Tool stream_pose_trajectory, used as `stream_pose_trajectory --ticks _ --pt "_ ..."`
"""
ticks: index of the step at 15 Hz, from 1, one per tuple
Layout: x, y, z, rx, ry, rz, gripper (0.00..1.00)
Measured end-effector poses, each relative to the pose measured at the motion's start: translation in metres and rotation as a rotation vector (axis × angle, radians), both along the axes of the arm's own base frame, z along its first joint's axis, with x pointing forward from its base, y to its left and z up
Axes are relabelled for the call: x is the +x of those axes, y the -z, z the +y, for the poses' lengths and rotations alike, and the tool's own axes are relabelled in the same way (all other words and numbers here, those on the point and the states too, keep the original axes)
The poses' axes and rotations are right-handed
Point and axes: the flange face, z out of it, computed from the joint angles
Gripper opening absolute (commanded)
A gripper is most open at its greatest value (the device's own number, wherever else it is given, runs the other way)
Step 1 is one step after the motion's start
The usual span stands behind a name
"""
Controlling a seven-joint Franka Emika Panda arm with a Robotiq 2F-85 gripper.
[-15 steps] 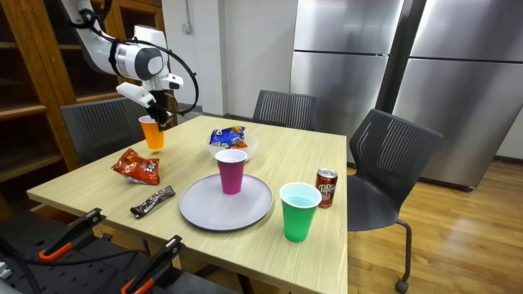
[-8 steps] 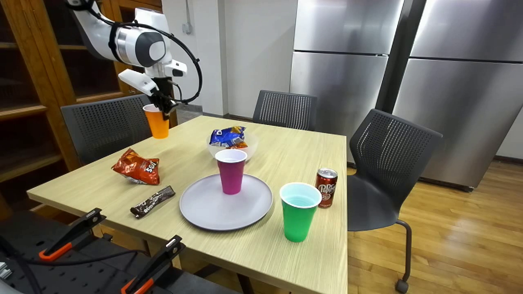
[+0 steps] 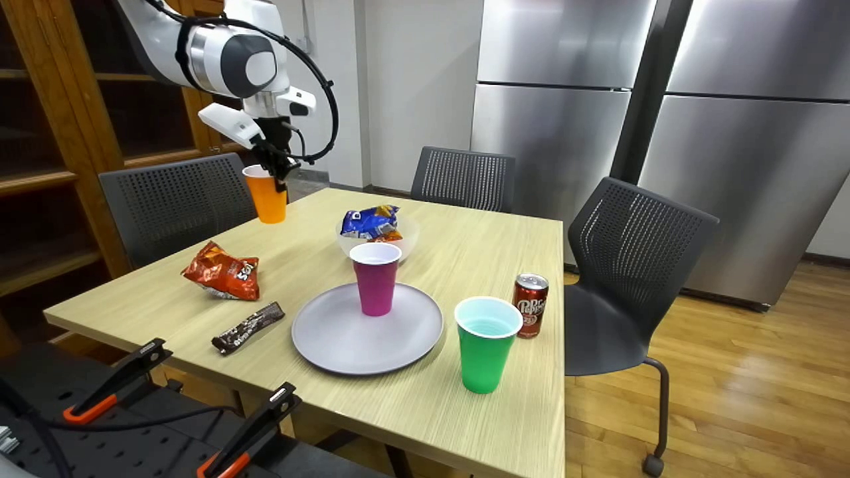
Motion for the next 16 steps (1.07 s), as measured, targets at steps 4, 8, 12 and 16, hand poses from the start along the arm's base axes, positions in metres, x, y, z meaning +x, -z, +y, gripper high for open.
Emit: stream_pose_trajectory --ticks 4,8,12,16 --pt "-0.019 0.001 -0.023 -0.012 0.025 0.016 0.01" --pt "-0.039 0.003 -0.047 -0.019 0.056 0.024 0.01" --pt "-0.061 0.007 -0.069 -0.023 0.088 0.043 0.01" --pt "-0.082 0.012 -0.09 -0.023 0.111 0.066 0.01"
